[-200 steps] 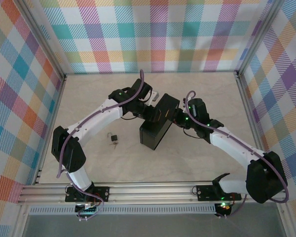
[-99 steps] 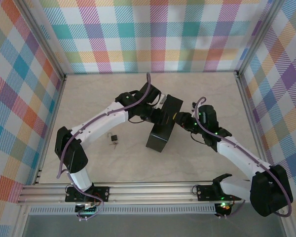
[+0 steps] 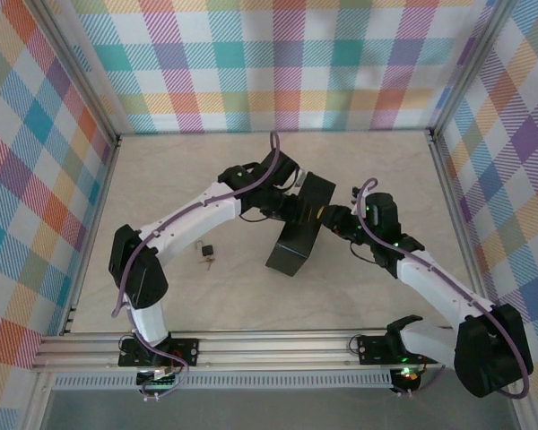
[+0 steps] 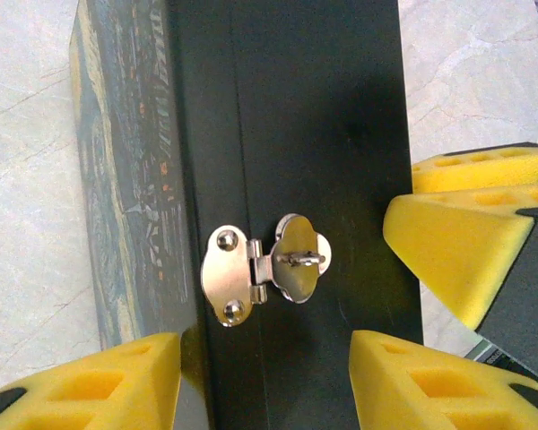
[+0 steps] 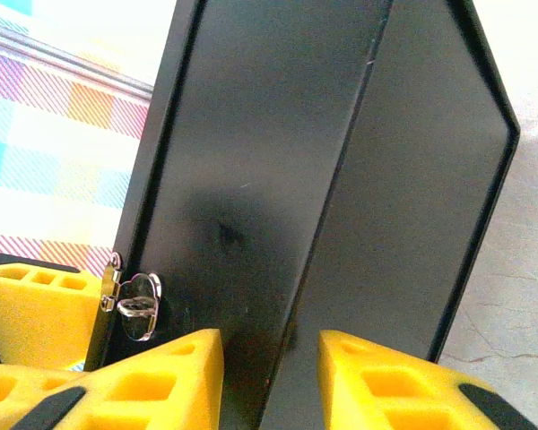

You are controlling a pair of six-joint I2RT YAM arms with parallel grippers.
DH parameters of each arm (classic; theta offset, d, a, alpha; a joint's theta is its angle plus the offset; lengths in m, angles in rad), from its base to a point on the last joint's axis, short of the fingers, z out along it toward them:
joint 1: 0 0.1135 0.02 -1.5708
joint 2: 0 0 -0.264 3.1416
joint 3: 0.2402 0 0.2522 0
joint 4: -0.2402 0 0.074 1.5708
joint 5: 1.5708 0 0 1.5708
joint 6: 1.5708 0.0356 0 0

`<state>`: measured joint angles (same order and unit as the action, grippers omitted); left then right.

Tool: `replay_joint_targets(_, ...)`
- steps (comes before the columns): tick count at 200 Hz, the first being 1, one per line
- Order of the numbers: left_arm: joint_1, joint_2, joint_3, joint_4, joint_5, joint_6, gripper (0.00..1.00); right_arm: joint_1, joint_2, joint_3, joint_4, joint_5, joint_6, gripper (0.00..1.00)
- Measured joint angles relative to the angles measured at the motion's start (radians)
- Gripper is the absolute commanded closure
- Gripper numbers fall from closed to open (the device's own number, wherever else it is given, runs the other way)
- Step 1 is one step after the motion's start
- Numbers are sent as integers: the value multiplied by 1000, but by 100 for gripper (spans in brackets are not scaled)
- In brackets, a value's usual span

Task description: Unlock a padlock with a key

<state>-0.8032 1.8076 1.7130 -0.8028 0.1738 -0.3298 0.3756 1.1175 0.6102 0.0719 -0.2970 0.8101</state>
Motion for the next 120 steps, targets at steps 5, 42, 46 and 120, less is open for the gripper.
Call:
replay_joint_targets(5,-2,3,5,-3,0,0,49,-2,-3,-5,3,0,0,68)
replay_joint_targets(42,-15,17,27,-6,-2,-15,49,-27,-25,-27,6,-8,-7,66)
replay_joint_targets(46,-17,17,28,-6,-2,-16,48,-30,-27,-29,6,-10,-8,65)
replay_joint_targets(120,-72,43,39,64,43,-35,48,-77,39,-124,-94,-16,-32,65)
